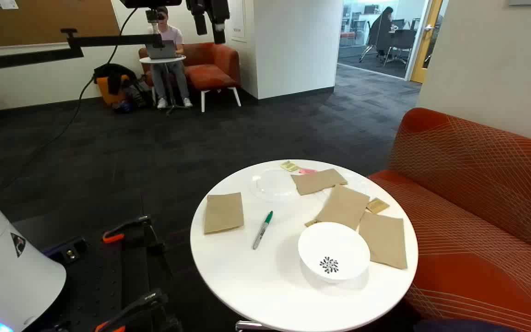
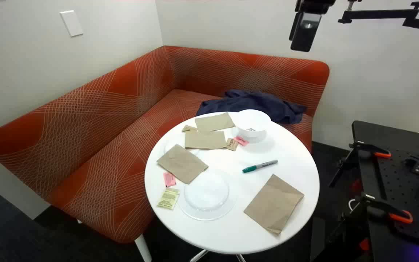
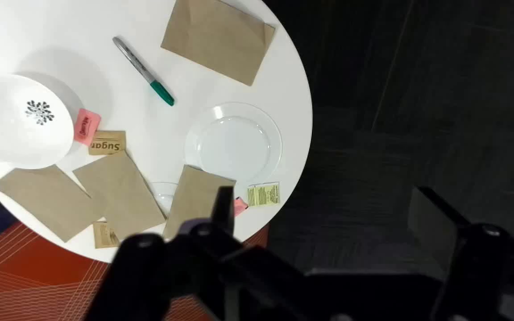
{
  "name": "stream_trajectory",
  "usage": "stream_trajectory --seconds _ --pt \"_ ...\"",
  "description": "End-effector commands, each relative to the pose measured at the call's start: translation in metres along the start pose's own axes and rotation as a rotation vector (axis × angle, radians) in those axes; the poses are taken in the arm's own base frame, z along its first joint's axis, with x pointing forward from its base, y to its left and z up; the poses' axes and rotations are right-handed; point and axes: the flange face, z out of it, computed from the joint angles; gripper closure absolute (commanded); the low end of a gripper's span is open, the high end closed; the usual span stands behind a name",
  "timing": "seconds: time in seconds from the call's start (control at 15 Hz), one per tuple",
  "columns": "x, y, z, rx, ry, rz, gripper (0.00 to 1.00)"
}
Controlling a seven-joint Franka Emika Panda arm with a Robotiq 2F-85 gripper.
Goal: Put the green pen inside the white bowl
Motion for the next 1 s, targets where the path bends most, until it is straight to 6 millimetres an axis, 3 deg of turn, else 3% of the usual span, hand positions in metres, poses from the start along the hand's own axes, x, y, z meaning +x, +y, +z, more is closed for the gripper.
stream_trajectory --seconds 0.0,0.93 --pt "0.0002 -0.0003 -0.0007 0.000 -0.001 0.000 0.00" --pt "-0.0048 0.0058 0.0068 -0.037 0.009 -0.029 0.00"
